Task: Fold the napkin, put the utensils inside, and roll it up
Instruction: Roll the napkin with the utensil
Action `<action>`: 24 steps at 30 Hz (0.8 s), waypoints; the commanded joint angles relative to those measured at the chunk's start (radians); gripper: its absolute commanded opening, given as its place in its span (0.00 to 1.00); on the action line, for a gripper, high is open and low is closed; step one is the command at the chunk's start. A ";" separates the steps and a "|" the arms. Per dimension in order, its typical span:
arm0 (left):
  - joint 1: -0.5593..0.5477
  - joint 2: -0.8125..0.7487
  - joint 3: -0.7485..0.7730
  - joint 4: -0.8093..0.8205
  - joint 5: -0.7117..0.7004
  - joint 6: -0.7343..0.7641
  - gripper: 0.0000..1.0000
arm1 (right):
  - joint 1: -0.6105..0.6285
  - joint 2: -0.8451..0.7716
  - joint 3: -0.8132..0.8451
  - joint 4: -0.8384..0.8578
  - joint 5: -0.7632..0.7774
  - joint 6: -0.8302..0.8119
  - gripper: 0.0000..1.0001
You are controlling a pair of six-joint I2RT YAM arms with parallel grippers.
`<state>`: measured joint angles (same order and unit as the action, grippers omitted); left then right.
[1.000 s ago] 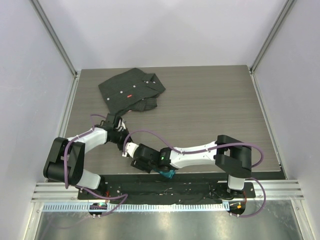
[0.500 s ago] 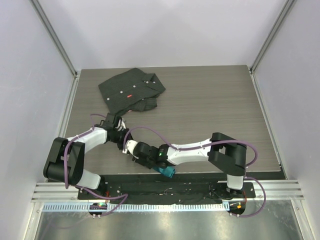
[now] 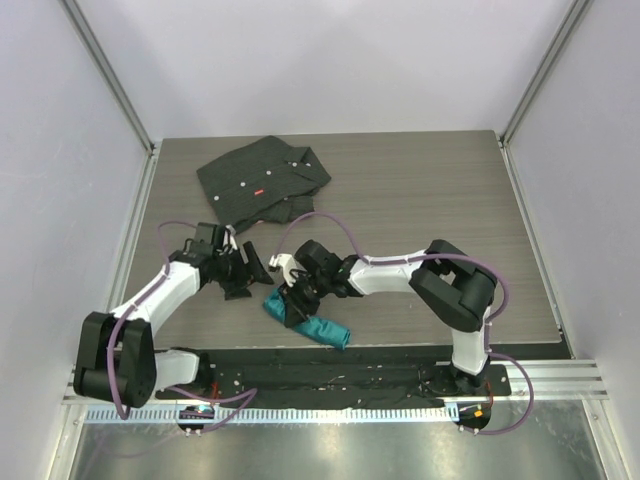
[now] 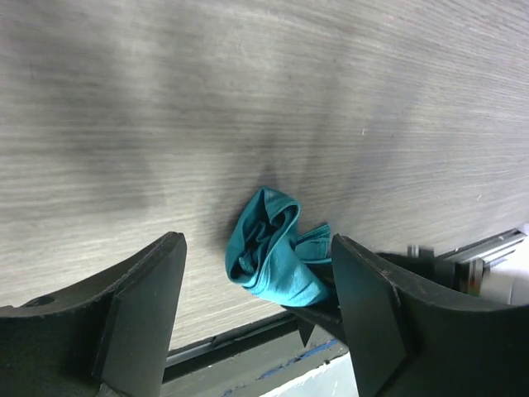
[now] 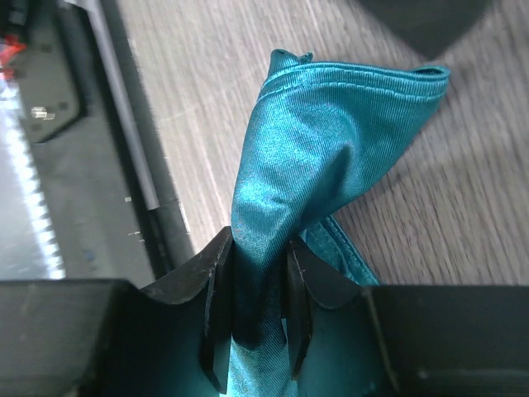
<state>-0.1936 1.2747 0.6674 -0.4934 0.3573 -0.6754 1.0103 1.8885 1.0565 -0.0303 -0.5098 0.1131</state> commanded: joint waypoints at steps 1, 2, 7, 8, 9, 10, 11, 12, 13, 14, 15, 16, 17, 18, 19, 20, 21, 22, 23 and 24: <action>0.003 -0.066 -0.067 0.065 0.040 -0.050 0.75 | -0.036 0.053 -0.026 0.082 -0.229 0.060 0.31; 0.003 -0.067 -0.078 0.093 0.060 -0.064 0.75 | -0.051 0.057 -0.030 0.098 -0.249 0.075 0.31; 0.003 -0.026 -0.137 0.206 0.149 -0.122 0.73 | -0.073 0.084 -0.030 0.116 -0.268 0.074 0.30; 0.003 -0.018 -0.143 0.216 0.169 -0.124 0.71 | -0.073 0.086 -0.029 0.115 -0.269 0.074 0.31; 0.003 -0.014 -0.146 0.225 0.178 -0.125 0.68 | -0.076 0.087 -0.027 0.113 -0.268 0.073 0.30; 0.002 -0.012 -0.153 0.234 0.184 -0.128 0.67 | -0.075 0.090 -0.027 0.112 -0.265 0.071 0.30; 0.003 -0.011 -0.158 0.236 0.189 -0.128 0.65 | -0.076 0.092 -0.027 0.109 -0.260 0.069 0.30; 0.003 -0.011 -0.164 0.239 0.187 -0.125 0.59 | -0.075 0.093 -0.027 0.099 -0.254 0.063 0.30; 0.003 -0.006 -0.167 0.239 0.189 -0.125 0.55 | -0.075 0.092 -0.026 0.093 -0.246 0.062 0.30; 0.003 0.001 -0.170 0.240 0.195 -0.124 0.50 | -0.075 0.089 -0.026 0.089 -0.239 0.060 0.30; 0.003 0.006 -0.173 0.242 0.196 -0.125 0.40 | -0.076 0.086 -0.026 0.080 -0.227 0.054 0.30; 0.003 0.012 -0.175 0.243 0.200 -0.125 0.34 | -0.075 0.078 -0.023 0.069 -0.216 0.047 0.31; 0.003 0.023 -0.178 0.245 0.206 -0.125 0.28 | -0.075 0.074 -0.018 0.055 -0.204 0.037 0.32; 0.002 0.025 -0.177 0.245 0.209 -0.125 0.17 | -0.075 0.067 -0.001 0.009 -0.179 0.028 0.34; 0.003 0.029 -0.173 0.240 0.207 -0.125 0.12 | -0.076 0.054 0.010 -0.015 -0.161 0.005 0.35; 0.003 0.034 -0.170 0.237 0.209 -0.127 0.08 | -0.076 0.047 0.022 -0.064 -0.147 -0.007 0.41; 0.003 0.035 -0.166 0.233 0.203 -0.128 0.03 | -0.076 0.040 0.049 -0.091 -0.136 -0.019 0.45; 0.003 0.037 -0.161 0.228 0.203 -0.128 0.01 | -0.076 0.034 0.066 -0.117 -0.119 -0.030 0.49; 0.003 0.041 -0.157 0.207 0.201 -0.125 0.00 | -0.076 0.021 0.080 -0.153 -0.113 -0.035 0.58; 0.003 0.048 -0.141 0.196 0.201 -0.122 0.00 | -0.073 0.011 0.100 -0.164 -0.104 -0.033 0.60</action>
<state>-0.1936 1.3087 0.4984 -0.2890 0.5270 -0.8040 0.9352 1.9507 1.0962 -0.0372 -0.7334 0.1497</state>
